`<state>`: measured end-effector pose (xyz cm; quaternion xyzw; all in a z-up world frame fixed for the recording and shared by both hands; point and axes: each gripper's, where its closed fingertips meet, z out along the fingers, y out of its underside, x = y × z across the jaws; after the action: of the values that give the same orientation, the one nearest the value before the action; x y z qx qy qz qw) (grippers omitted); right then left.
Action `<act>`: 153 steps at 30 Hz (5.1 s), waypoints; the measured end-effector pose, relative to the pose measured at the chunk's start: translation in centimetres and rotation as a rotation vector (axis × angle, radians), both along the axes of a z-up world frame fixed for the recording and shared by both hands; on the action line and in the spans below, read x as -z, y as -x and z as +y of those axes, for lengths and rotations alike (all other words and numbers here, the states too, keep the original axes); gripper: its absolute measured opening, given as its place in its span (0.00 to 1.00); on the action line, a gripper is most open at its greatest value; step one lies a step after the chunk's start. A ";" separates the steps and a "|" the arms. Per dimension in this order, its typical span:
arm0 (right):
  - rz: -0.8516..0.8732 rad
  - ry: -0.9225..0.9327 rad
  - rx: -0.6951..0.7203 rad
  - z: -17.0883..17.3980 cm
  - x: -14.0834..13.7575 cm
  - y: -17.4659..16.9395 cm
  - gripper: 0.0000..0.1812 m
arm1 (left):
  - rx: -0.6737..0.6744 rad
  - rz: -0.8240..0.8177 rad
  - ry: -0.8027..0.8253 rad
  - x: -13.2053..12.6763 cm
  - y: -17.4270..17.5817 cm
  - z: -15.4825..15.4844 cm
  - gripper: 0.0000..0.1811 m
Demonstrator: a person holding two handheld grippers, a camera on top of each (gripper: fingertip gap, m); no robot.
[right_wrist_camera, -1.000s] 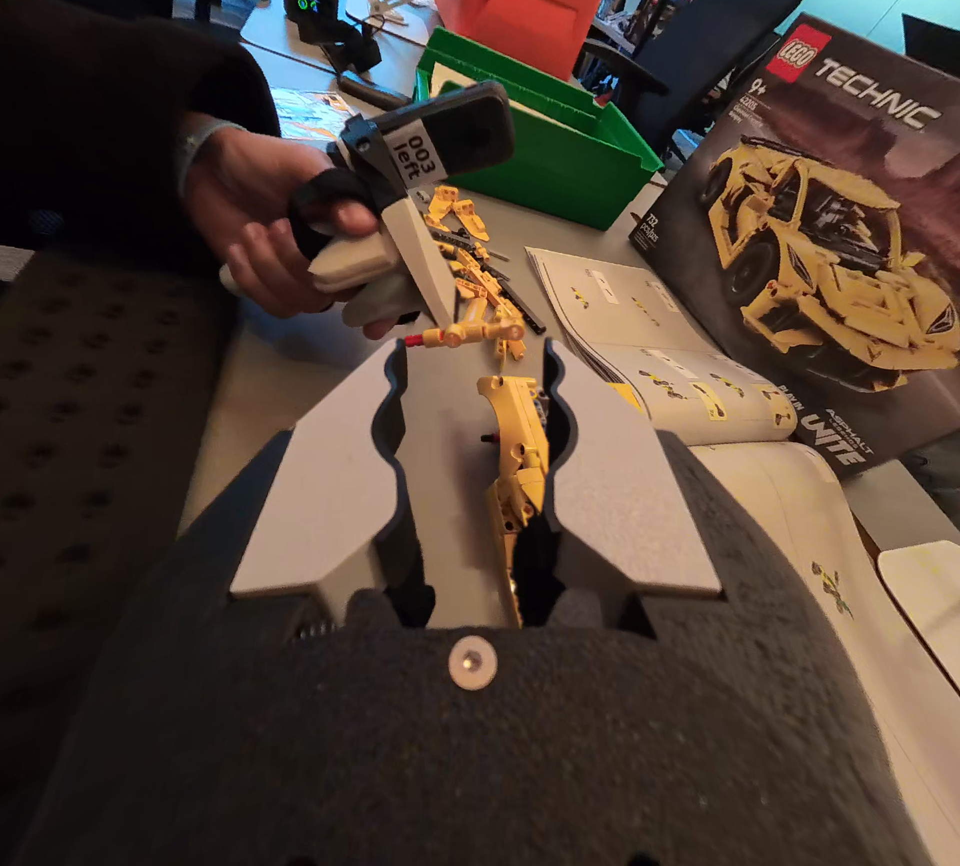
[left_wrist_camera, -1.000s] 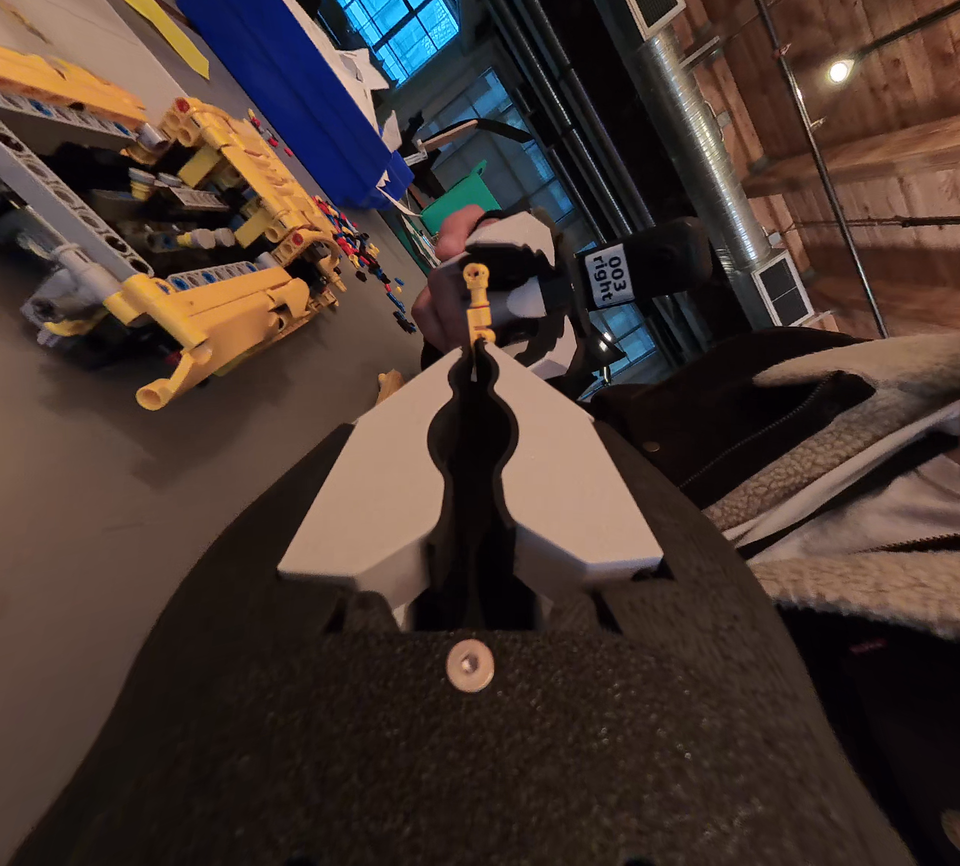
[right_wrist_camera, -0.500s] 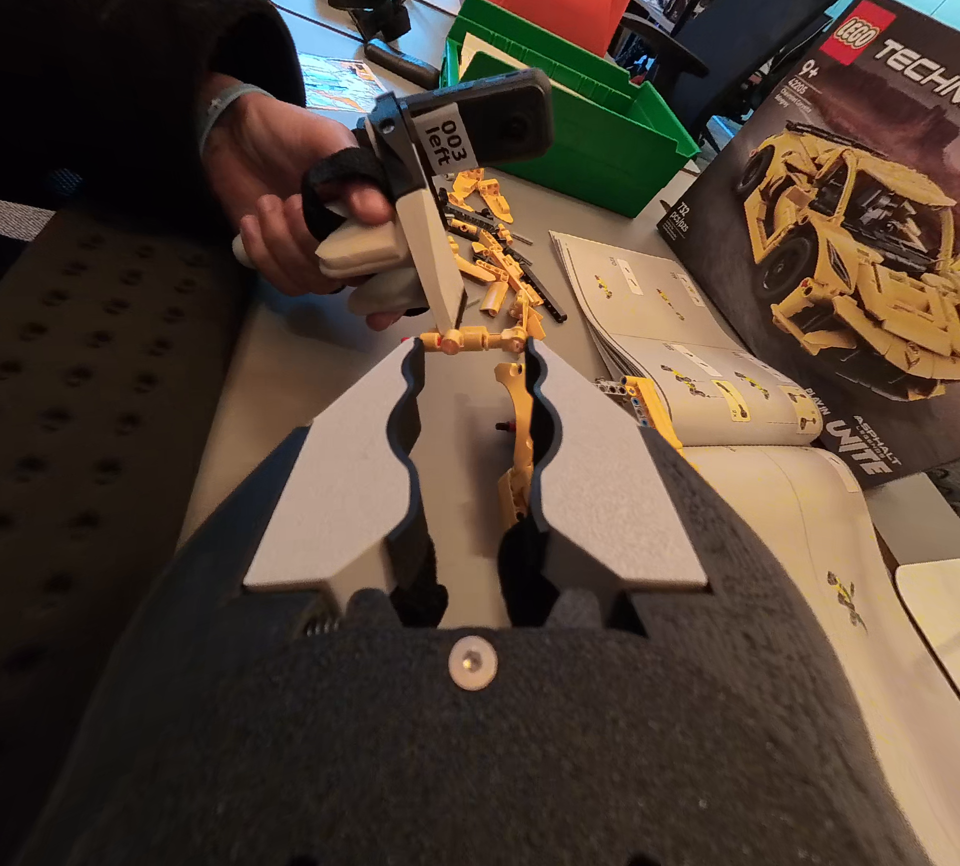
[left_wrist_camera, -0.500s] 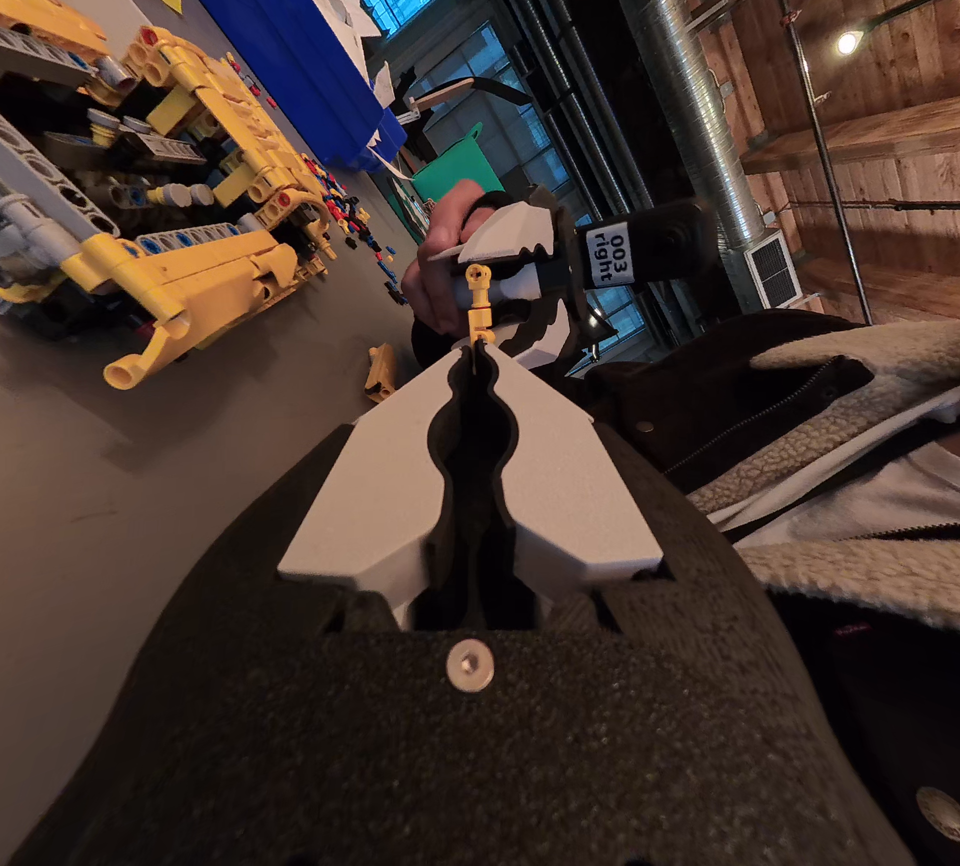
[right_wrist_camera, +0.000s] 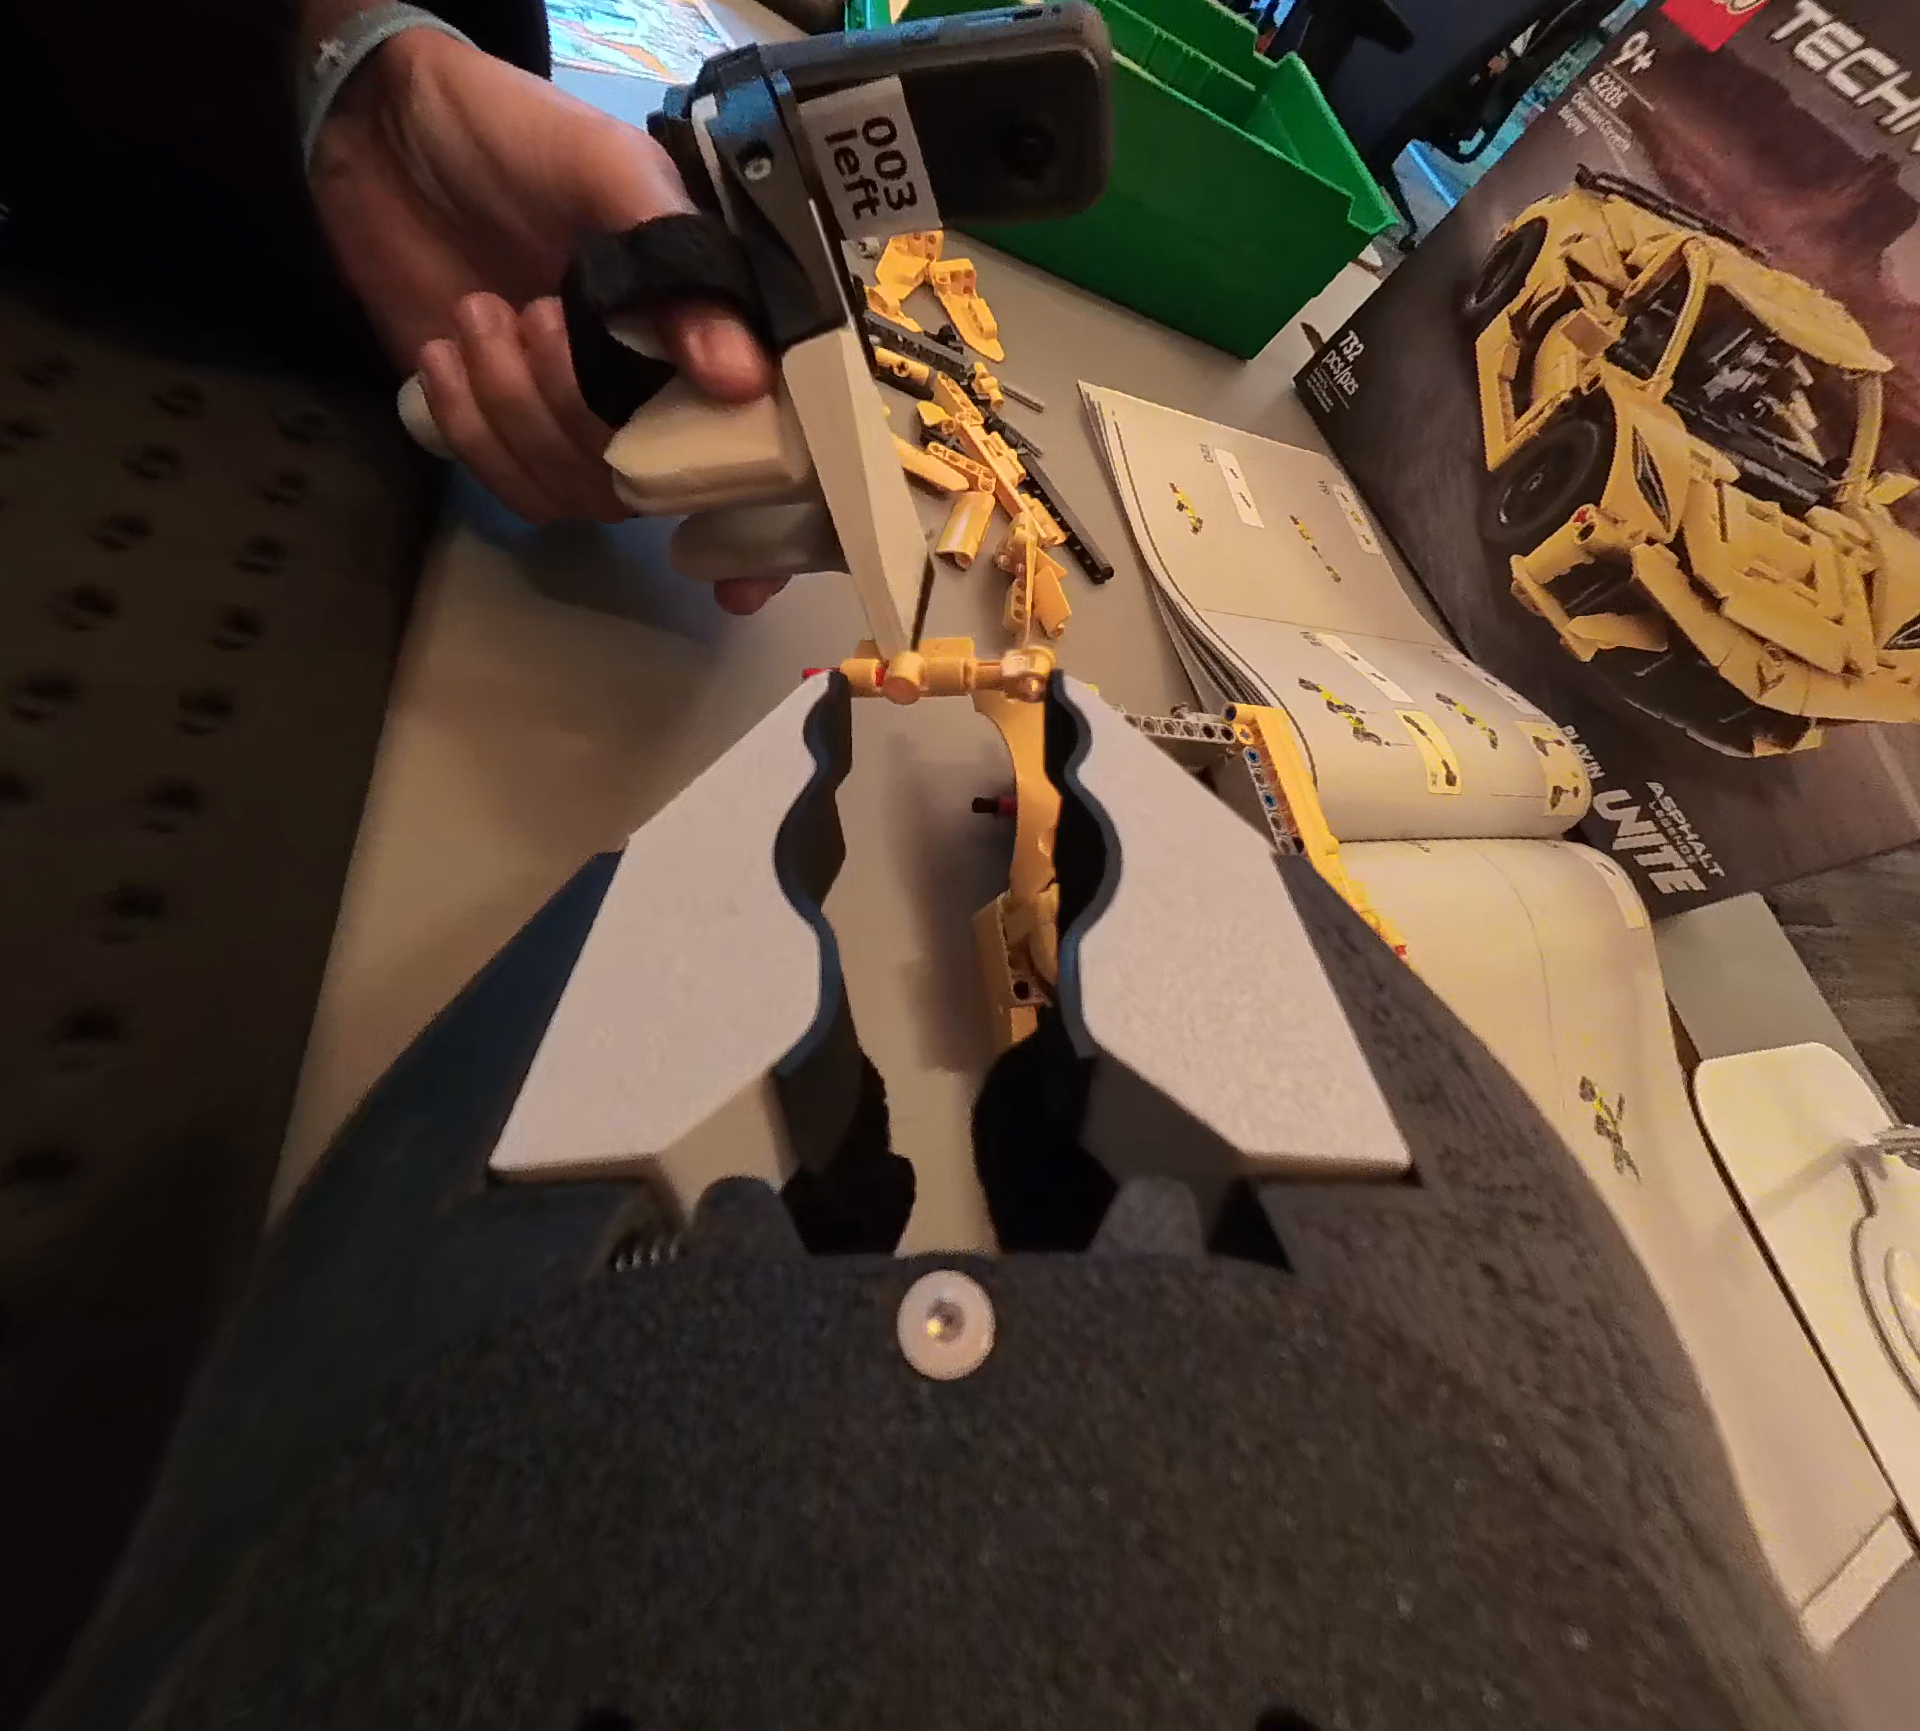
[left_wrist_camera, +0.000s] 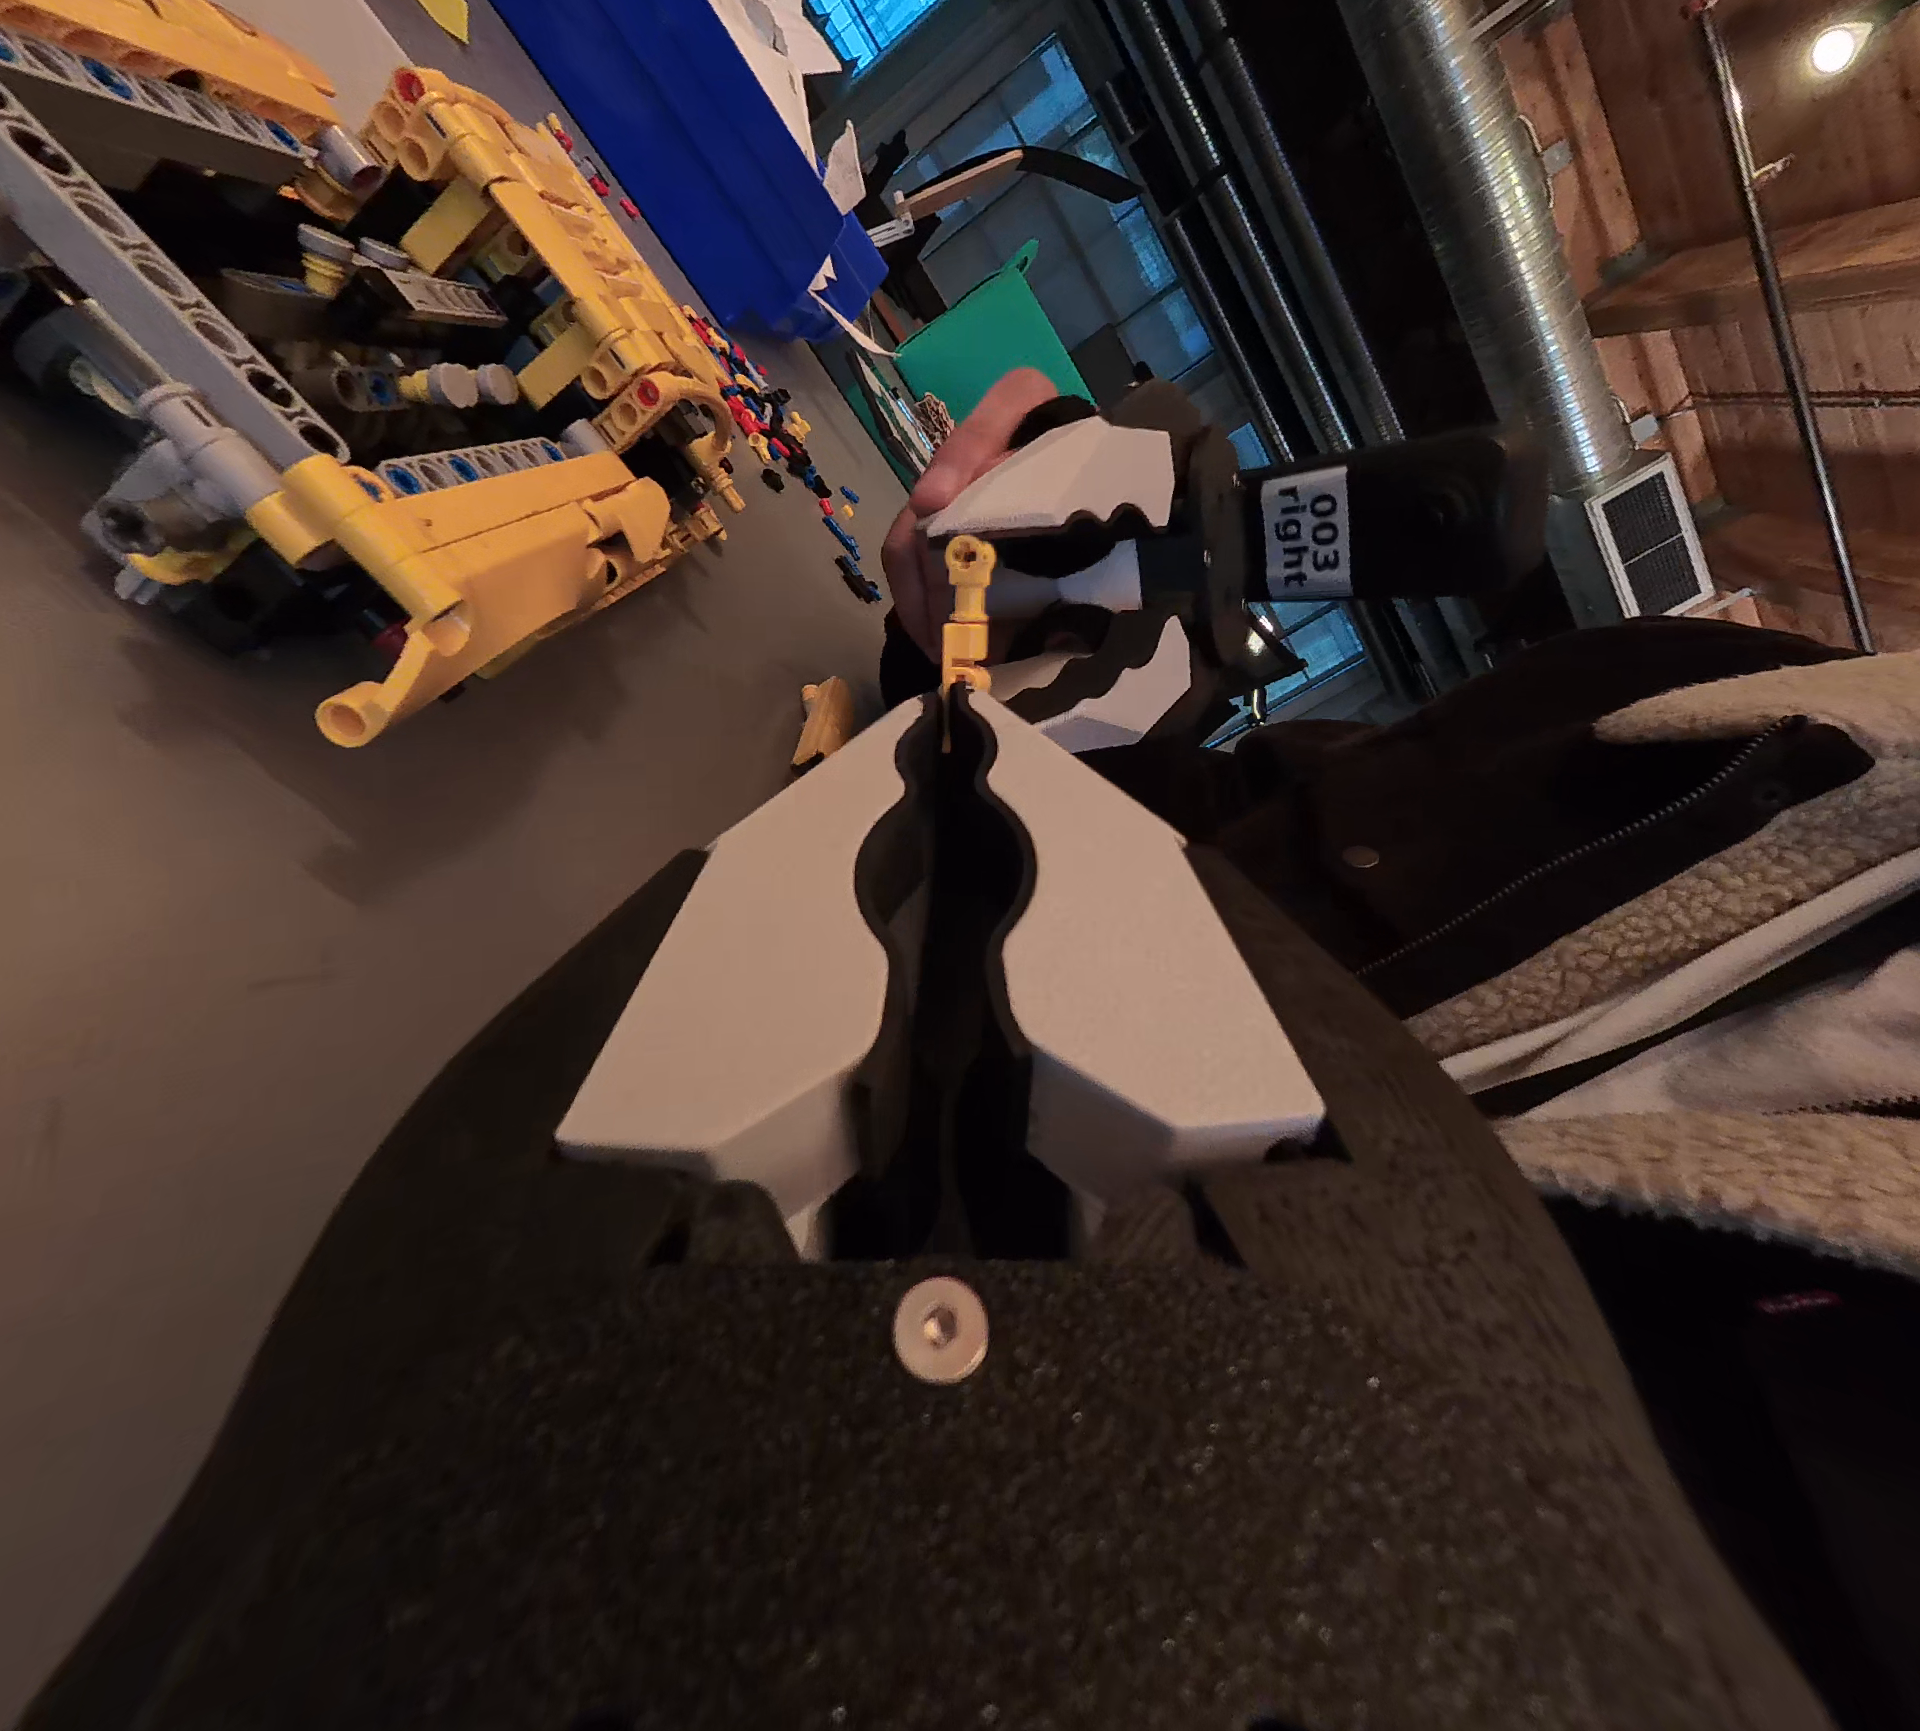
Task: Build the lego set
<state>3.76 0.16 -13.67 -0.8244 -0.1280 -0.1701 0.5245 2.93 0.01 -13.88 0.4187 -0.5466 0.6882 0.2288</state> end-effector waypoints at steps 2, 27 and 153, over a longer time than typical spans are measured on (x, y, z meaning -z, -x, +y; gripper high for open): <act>-0.023 0.009 0.002 0.0 0.1 0.0 0.20 | -0.001 0.002 -0.005 0.1 0.0 0.0 0.00; 0.632 -0.275 0.094 -2.0 -2.2 -3.2 0.15 | -0.429 -0.449 -0.655 0.8 -4.3 6.4 0.00; 0.487 0.034 1.046 -43.8 8.2 -11.5 0.14 | -0.698 -0.240 -0.523 0.6 -8.1 12.8 0.19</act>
<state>15.30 -43.63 -21.90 -0.8016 0.4183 -0.2100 0.3719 10.99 12.82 -14.43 0.5389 -0.5508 0.6066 -0.1953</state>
